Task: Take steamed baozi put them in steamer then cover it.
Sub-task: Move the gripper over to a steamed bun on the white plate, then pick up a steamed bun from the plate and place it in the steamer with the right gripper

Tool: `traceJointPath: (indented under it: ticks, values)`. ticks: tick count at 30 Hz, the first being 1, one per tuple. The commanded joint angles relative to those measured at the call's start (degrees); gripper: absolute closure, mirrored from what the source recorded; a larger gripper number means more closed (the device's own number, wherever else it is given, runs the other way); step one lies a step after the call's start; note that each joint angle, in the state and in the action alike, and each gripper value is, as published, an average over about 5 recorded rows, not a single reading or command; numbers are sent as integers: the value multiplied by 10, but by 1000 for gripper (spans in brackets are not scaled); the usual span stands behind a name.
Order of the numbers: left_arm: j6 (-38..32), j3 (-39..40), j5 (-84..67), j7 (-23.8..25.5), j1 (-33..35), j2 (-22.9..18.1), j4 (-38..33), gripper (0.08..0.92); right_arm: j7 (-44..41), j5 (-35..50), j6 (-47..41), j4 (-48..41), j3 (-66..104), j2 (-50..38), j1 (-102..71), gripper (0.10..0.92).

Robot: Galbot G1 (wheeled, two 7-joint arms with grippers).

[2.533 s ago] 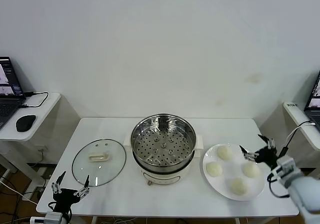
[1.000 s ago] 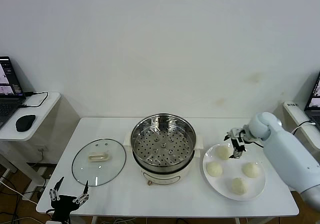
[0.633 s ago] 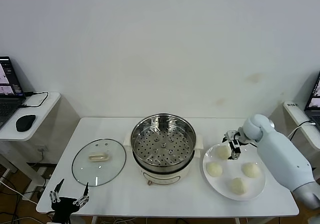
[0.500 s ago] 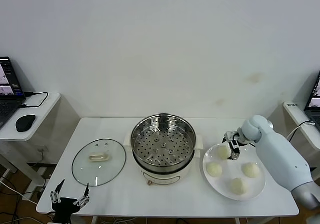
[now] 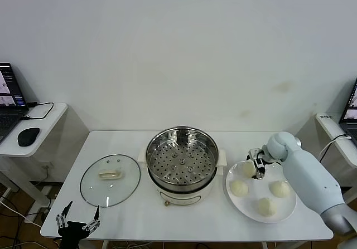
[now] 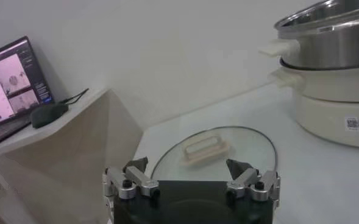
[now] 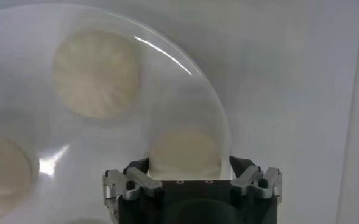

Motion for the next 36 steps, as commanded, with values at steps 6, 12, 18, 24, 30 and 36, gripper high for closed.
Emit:
traceJointPath:
  ticks: [6,12,18,24,30,36]
  values:
    - [-1,1,1,-1,1,-1,-1,177,2,7,-4,6,1,-3,-3,324]
    - [-1,3,2,-1,2,-1,-2,177,0,14,-8,23,7,-12,-10,338]
    - [-1,4,3,-2,2,-1,-3,177,-9,31,-14,51,16,-31,-14,338]
    - [-1,5,2,-2,-1,-1,-3,177,-37,82,-27,96,8,-66,21,338]
    - [-1,7,2,-2,-5,-2,-4,177,-59,158,-48,126,-48,-95,103,338]
    - [-2,4,2,-8,-3,-2,-9,177,-92,248,-40,93,-159,-57,259,338]
